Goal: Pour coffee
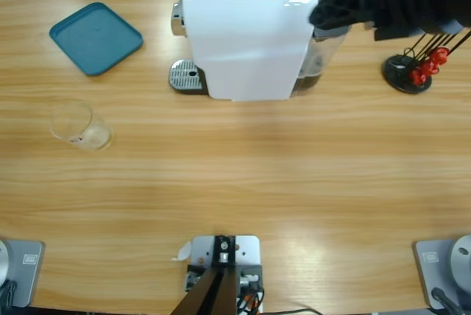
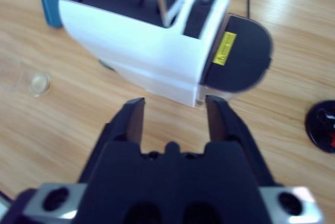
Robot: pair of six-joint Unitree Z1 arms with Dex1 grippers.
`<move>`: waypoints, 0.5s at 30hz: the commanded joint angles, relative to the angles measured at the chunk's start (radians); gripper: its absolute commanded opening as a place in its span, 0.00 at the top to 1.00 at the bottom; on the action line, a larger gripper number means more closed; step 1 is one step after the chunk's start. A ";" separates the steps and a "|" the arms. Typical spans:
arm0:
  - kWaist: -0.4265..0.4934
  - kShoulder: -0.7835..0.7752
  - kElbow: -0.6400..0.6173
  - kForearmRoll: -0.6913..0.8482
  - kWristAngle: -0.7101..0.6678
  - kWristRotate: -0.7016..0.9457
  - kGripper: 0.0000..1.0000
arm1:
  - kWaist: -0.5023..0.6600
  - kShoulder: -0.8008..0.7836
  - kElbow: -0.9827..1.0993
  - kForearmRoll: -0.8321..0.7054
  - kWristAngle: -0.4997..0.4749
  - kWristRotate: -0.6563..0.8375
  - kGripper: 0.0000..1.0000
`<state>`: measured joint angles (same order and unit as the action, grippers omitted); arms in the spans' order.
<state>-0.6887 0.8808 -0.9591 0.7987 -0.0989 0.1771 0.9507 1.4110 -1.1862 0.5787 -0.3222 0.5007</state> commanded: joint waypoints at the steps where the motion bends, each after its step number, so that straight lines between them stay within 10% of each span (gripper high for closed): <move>1: 0.000 0.030 0.033 -0.007 -0.006 0.001 0.02 | 0.010 -0.091 0.216 -0.330 -0.117 0.231 1.00; 15: 0.000 -0.026 0.066 -0.030 0.034 -0.008 0.02 | -0.001 0.184 -0.137 -0.358 -0.276 0.259 1.00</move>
<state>-0.6887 0.8838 -0.9368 0.7810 -0.0862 0.1770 0.9516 1.4512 -1.2128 0.1847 -0.5470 0.7485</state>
